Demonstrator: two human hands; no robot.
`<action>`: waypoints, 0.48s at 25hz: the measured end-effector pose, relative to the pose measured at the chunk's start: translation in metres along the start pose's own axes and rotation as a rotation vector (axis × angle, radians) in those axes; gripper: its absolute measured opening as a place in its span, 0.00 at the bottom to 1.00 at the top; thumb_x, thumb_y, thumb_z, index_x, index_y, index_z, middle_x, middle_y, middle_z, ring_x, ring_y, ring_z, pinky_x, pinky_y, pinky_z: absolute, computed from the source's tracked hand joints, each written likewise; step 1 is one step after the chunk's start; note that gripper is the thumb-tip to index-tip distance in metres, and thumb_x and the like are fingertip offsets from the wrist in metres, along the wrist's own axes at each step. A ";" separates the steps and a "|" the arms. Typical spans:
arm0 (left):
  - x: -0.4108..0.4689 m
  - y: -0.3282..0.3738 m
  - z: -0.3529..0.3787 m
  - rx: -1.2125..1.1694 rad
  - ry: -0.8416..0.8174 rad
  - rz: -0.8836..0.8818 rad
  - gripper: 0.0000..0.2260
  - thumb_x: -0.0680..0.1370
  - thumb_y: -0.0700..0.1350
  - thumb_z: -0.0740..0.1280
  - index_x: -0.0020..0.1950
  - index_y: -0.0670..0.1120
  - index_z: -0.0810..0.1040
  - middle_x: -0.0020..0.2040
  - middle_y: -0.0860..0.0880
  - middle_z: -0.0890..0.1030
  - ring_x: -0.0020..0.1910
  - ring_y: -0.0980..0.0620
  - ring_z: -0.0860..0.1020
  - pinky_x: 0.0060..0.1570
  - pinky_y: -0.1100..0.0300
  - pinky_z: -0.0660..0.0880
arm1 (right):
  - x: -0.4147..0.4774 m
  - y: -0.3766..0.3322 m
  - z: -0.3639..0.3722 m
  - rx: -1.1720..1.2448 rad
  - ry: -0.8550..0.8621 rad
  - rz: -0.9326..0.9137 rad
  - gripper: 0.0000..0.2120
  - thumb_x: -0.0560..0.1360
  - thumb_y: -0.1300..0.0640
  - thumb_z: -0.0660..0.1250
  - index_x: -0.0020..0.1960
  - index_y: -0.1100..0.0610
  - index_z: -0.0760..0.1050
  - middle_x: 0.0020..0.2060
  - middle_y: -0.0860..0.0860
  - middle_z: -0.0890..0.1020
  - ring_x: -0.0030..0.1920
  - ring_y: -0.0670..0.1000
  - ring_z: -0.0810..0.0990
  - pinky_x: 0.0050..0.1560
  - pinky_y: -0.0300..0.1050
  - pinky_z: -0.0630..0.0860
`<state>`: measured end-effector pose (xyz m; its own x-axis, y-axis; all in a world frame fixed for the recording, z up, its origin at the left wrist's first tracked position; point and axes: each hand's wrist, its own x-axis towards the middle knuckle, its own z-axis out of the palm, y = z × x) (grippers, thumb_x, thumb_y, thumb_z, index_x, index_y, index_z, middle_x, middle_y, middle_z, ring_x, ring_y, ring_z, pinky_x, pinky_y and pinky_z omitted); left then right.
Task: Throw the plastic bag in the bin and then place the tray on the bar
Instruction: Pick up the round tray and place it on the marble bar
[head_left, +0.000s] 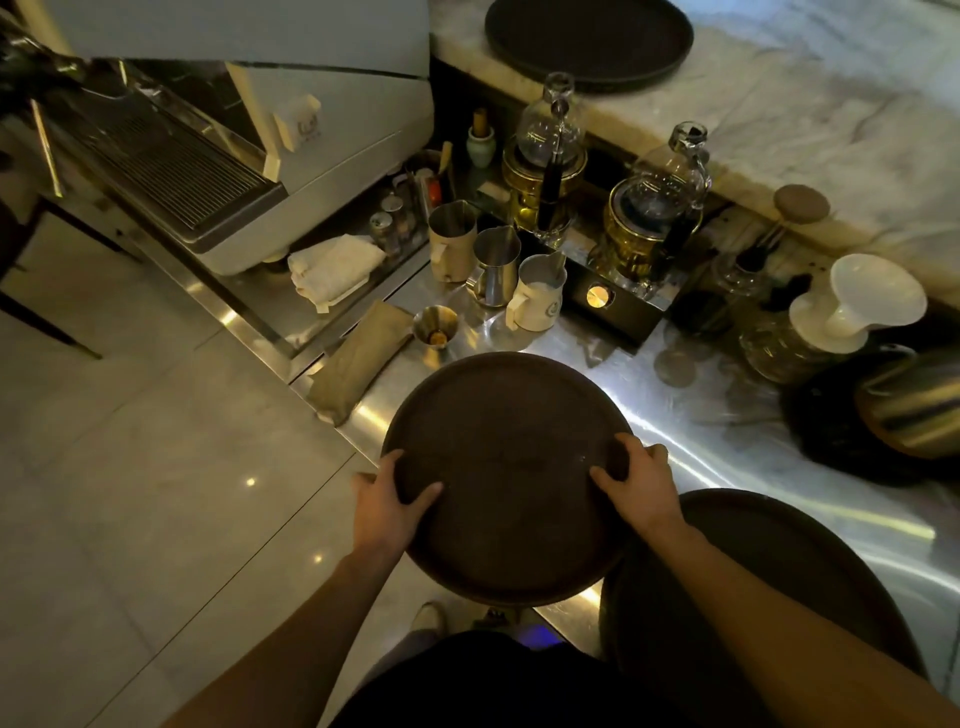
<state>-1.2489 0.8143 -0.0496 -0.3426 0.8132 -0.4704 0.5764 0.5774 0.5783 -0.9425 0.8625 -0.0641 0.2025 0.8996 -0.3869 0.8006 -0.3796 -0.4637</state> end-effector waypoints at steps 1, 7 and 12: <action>0.000 -0.001 -0.002 0.007 0.012 0.000 0.36 0.71 0.59 0.71 0.74 0.50 0.63 0.67 0.41 0.65 0.60 0.41 0.75 0.61 0.49 0.74 | -0.004 -0.003 -0.001 0.007 0.025 -0.006 0.29 0.73 0.44 0.69 0.70 0.50 0.65 0.64 0.58 0.68 0.60 0.59 0.75 0.60 0.52 0.74; 0.001 -0.014 -0.026 -0.001 0.056 0.052 0.38 0.72 0.58 0.71 0.77 0.50 0.58 0.66 0.39 0.66 0.61 0.39 0.74 0.58 0.46 0.75 | -0.036 -0.023 0.003 0.054 0.119 -0.018 0.25 0.76 0.45 0.66 0.70 0.51 0.67 0.62 0.57 0.68 0.57 0.56 0.77 0.57 0.49 0.74; 0.001 -0.026 -0.052 -0.011 0.054 0.149 0.39 0.72 0.58 0.71 0.78 0.53 0.55 0.66 0.40 0.66 0.62 0.40 0.73 0.59 0.46 0.74 | -0.069 -0.036 0.012 0.046 0.200 0.001 0.29 0.76 0.44 0.66 0.73 0.51 0.64 0.63 0.57 0.68 0.55 0.55 0.77 0.55 0.48 0.76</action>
<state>-1.3028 0.8037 -0.0309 -0.2933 0.8926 -0.3425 0.6160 0.4504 0.6463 -0.9917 0.8114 -0.0301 0.3155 0.9222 -0.2234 0.7744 -0.3863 -0.5011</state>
